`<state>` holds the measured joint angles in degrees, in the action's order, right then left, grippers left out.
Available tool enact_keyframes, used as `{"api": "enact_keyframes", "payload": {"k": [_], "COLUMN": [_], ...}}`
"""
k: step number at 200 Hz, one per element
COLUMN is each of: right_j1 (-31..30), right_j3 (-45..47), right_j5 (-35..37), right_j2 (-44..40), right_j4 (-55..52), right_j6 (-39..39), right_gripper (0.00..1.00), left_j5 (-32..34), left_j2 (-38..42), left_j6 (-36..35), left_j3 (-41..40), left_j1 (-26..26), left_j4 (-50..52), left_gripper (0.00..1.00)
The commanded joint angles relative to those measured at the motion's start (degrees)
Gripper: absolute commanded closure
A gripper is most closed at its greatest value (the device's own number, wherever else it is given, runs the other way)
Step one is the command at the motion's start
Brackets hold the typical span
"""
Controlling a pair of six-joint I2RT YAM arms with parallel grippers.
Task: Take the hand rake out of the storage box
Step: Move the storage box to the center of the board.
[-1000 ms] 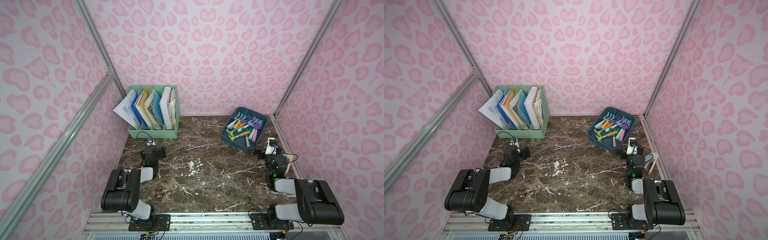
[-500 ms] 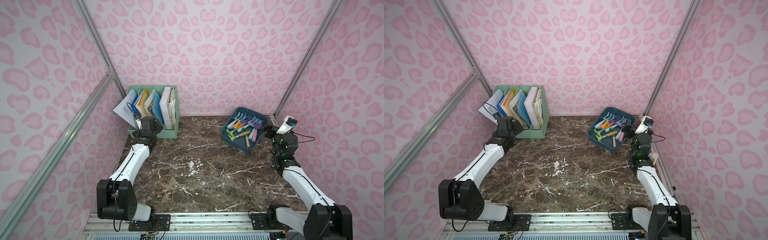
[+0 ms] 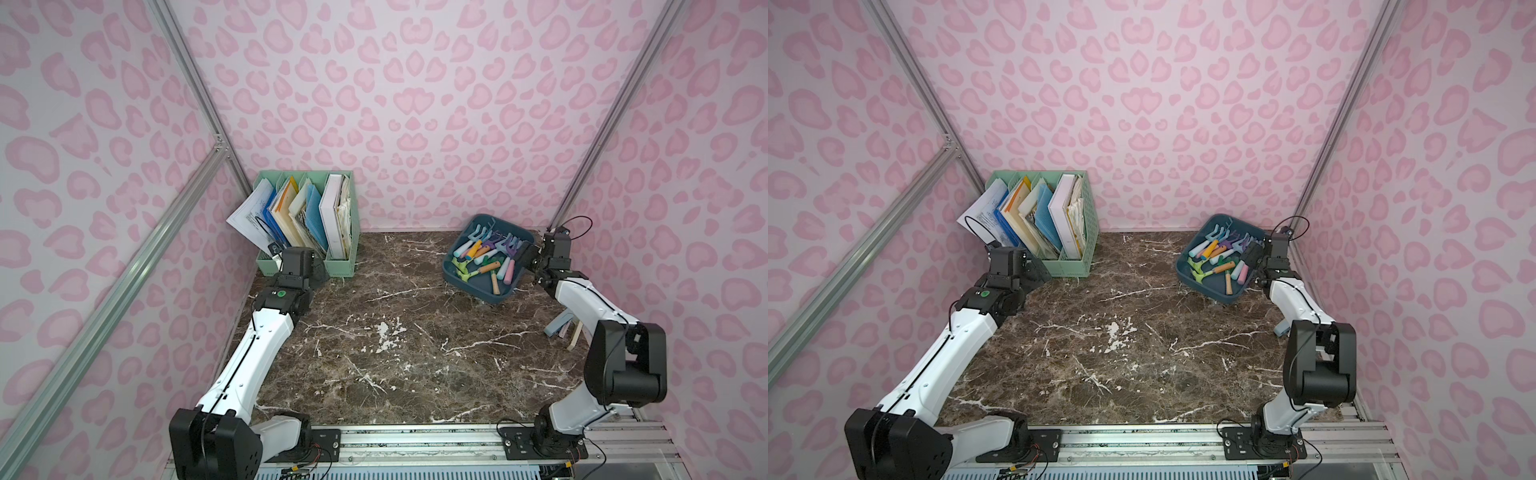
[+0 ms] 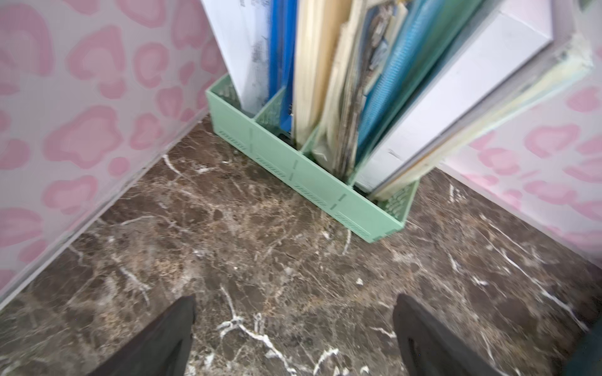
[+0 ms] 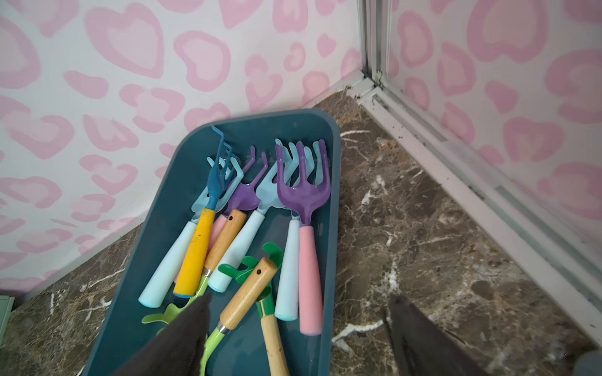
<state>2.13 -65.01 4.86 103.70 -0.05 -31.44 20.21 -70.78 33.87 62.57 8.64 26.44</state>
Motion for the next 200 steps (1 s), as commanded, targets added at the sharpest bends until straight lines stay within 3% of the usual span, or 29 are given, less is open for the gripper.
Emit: {"api": "enact_keyframes", "payload": {"k": [1,31,55,70,116,144,182,200], "right_j1": [-0.1,-0.3,-0.4,-0.3,0.2,-0.2,-2.7,-4.0], "right_j3": [-1.6,-5.6,-6.6,-5.9,-5.2,-7.0,-6.9,-5.5], "right_j5": [-3.4,-4.8,-3.8,-1.5,1.2,-3.0,-2.1,-2.5], "right_j2": [3.1,7.7,9.6,10.0,10.9,13.3,12.8,11.5], "right_j4": [-0.4,-1.5,-3.0,-4.0,-5.0,-5.0,-5.9,-5.3], "right_j6": [-1.2,-1.6,-2.1,-2.7,-3.0,-2.1,-1.4,-1.9], "right_gripper": [0.25,0.47,0.46,0.38,0.4,0.55,0.79,0.81], "left_j5": [-8.0,-12.8,-15.8,-16.7,-18.5,-18.9,-18.3,-18.3], "left_j2": [-0.6,0.0,0.7,0.7,-0.2,-0.4,0.2,0.3], "left_j6": [-4.4,-6.5,-7.4,-7.8,-8.7,-8.9,-8.9,-8.8], "left_j3": [0.0,-1.2,-2.3,-2.5,-2.0,-1.9,-2.1,-2.1], "left_j1": [0.8,1.5,1.7,1.8,2.2,2.3,2.4,2.4], "left_j4": [-4.3,-7.6,-9.6,-9.9,-10.3,-10.3,-10.3,-10.1], "left_gripper": [0.02,0.02,0.02,0.02,0.02,0.02,0.02,0.02]}}
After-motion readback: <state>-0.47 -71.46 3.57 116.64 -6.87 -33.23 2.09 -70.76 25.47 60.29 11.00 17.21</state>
